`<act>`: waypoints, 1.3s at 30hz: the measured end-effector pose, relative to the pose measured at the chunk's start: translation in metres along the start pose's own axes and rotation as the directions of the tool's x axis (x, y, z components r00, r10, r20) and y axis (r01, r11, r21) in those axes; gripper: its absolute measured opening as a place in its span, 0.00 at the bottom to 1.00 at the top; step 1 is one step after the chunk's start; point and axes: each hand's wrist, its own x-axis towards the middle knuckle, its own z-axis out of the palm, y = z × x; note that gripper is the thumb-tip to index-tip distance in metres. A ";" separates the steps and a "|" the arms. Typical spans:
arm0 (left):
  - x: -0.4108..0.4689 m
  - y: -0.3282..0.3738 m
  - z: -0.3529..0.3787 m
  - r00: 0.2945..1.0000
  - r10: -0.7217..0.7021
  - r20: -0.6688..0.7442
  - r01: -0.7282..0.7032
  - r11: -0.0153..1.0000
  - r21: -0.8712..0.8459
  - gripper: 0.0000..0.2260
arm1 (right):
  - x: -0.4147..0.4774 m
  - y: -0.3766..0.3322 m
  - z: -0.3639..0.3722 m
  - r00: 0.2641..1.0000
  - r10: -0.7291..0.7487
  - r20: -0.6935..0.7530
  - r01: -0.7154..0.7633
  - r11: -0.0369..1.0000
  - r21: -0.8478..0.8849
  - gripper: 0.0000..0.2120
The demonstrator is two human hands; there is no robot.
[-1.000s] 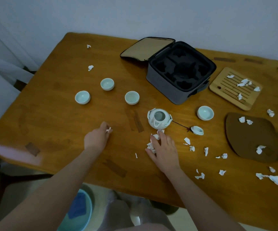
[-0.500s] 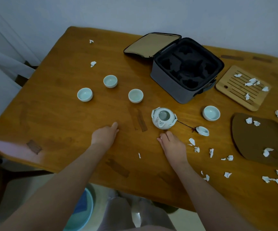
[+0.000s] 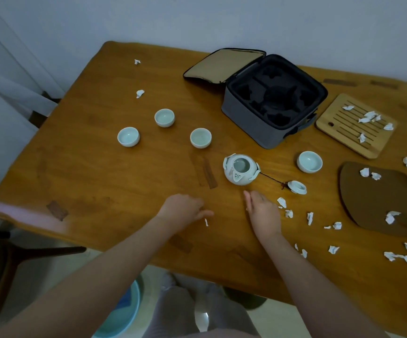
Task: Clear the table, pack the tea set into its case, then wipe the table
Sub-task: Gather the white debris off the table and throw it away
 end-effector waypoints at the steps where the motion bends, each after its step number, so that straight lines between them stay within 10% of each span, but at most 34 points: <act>1: 0.000 0.006 0.003 0.999 0.032 0.017 -0.033 0.997 0.066 0.25 | 0.000 -0.001 -0.003 0.999 0.036 0.005 -0.036 0.999 0.025 0.19; 10: -0.004 0.026 0.026 0.997 0.048 -0.064 -0.034 0.979 0.200 0.26 | -0.002 0.010 -0.025 0.924 0.380 0.051 -0.380 0.888 0.258 0.24; 18: -0.015 0.039 0.041 0.989 0.057 -0.136 -0.035 0.987 0.158 0.13 | -0.014 0.002 -0.021 0.999 -0.009 0.054 0.014 0.995 -0.099 0.11; 25: -0.009 0.035 0.041 0.996 0.031 -0.078 -0.022 0.994 0.111 0.06 | -0.029 0.005 -0.015 0.989 -0.069 0.127 0.086 0.987 -0.136 0.05; 33: 0.002 0.033 0.016 0.944 -0.241 -0.227 0.099 0.859 -0.502 0.11 | -0.029 0.014 -0.022 0.993 -0.023 0.114 0.045 0.980 -0.196 0.17; 39: 0.003 0.045 0.000 0.924 -0.300 -0.237 0.081 0.760 -0.645 0.12 | -0.030 0.014 -0.018 0.986 0.127 0.108 -0.100 0.969 -0.224 0.17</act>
